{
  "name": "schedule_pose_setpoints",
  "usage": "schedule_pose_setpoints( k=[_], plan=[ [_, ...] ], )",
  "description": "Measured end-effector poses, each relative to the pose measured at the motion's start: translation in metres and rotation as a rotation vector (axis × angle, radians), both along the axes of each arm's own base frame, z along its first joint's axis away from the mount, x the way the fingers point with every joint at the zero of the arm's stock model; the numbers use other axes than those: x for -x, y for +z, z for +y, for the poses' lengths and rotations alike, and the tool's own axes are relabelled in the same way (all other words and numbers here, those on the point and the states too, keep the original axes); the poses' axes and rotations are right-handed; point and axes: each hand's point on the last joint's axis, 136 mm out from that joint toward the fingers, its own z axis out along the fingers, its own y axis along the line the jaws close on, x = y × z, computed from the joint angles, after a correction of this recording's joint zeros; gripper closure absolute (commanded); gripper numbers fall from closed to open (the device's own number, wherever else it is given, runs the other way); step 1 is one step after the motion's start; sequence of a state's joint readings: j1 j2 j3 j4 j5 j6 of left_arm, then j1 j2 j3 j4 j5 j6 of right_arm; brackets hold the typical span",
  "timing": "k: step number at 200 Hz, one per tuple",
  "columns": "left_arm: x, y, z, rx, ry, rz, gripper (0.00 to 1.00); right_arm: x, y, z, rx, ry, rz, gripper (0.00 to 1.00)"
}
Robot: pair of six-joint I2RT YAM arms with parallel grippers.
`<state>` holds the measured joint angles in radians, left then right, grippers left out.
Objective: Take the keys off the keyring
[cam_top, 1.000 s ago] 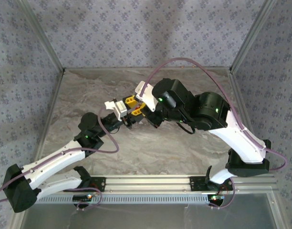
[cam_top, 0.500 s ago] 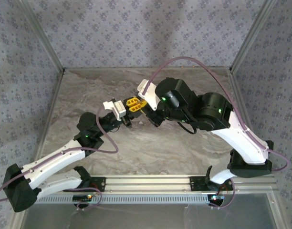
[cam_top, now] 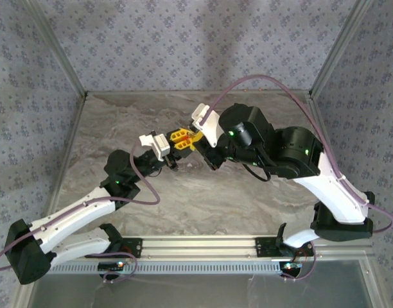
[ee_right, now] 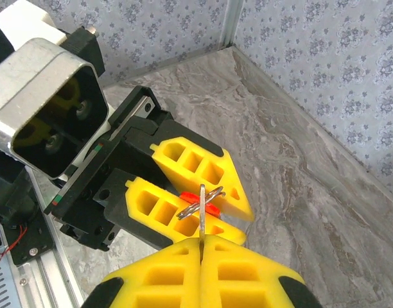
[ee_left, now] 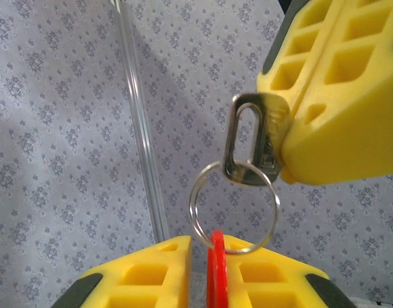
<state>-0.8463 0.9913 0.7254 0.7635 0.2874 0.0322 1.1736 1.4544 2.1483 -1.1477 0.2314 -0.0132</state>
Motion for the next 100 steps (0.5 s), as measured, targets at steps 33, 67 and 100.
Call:
schedule_pose_setpoints(
  k=[33, 67, 100],
  plan=[
    [-0.0002, 0.0002, 0.0003, 0.003, -0.003, 0.005, 0.66, 0.0015, -0.0043, 0.0015, 0.004, 0.007, 0.014, 1.0],
    [0.0006, 0.0017, 0.0004, 0.008, -0.006, 0.0, 0.68, 0.0015, -0.0049, 0.0018, 0.005, 0.007, 0.016, 1.0],
    [0.0, 0.0017, -0.0017, 0.014, -0.015, 0.002, 0.6, 0.0016, -0.0064, 0.0027, 0.003, 0.008, 0.024, 1.0]
  ],
)
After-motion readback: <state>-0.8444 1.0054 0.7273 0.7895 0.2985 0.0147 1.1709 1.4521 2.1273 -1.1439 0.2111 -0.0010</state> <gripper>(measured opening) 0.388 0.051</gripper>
